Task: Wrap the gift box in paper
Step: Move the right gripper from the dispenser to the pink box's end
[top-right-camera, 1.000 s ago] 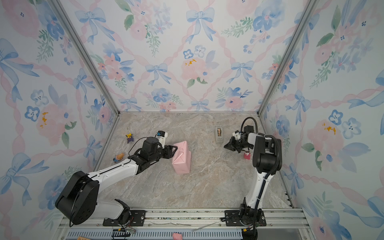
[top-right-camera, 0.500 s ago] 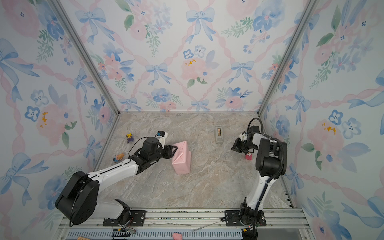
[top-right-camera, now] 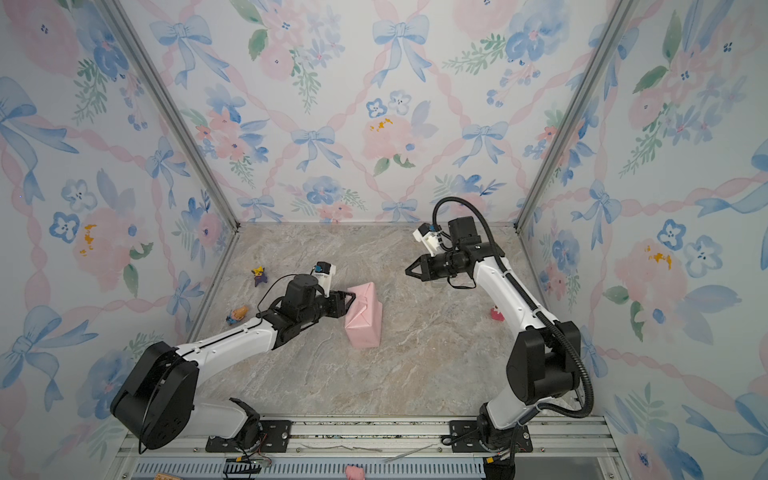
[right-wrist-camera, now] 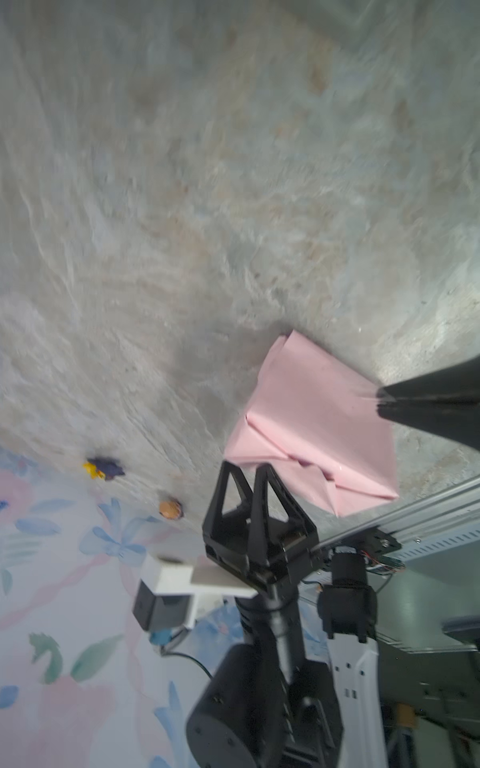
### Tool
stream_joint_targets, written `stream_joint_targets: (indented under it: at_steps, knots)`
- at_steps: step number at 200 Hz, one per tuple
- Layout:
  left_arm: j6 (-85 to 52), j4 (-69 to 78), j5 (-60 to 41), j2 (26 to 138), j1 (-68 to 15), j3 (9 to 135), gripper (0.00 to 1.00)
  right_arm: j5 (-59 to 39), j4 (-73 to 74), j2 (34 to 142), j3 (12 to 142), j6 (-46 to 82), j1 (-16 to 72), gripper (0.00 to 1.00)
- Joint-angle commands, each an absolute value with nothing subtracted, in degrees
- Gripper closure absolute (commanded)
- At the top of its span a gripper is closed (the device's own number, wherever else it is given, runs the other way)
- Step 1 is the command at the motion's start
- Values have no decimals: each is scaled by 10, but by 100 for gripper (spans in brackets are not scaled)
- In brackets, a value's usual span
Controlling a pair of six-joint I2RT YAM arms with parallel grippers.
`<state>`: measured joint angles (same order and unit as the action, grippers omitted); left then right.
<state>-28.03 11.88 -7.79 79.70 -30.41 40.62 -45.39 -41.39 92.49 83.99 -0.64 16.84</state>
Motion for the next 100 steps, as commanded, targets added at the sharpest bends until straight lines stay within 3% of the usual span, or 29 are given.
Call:
stream_joint_targets:
  at_steps: [1, 46, 100]
  knots:
    - [-259, 75, -61, 808, -307, 396, 44, -505, -496, 945, 878, -43, 216, 100]
    - [-257, 77, -65, 809, -307, 396, 44, -523, -597, 1044, 973, -97, 287, 100]
    - [-257, 79, -68, 809, -307, 396, 44, -494, -689, 1160, 1079, -105, 311, 100]
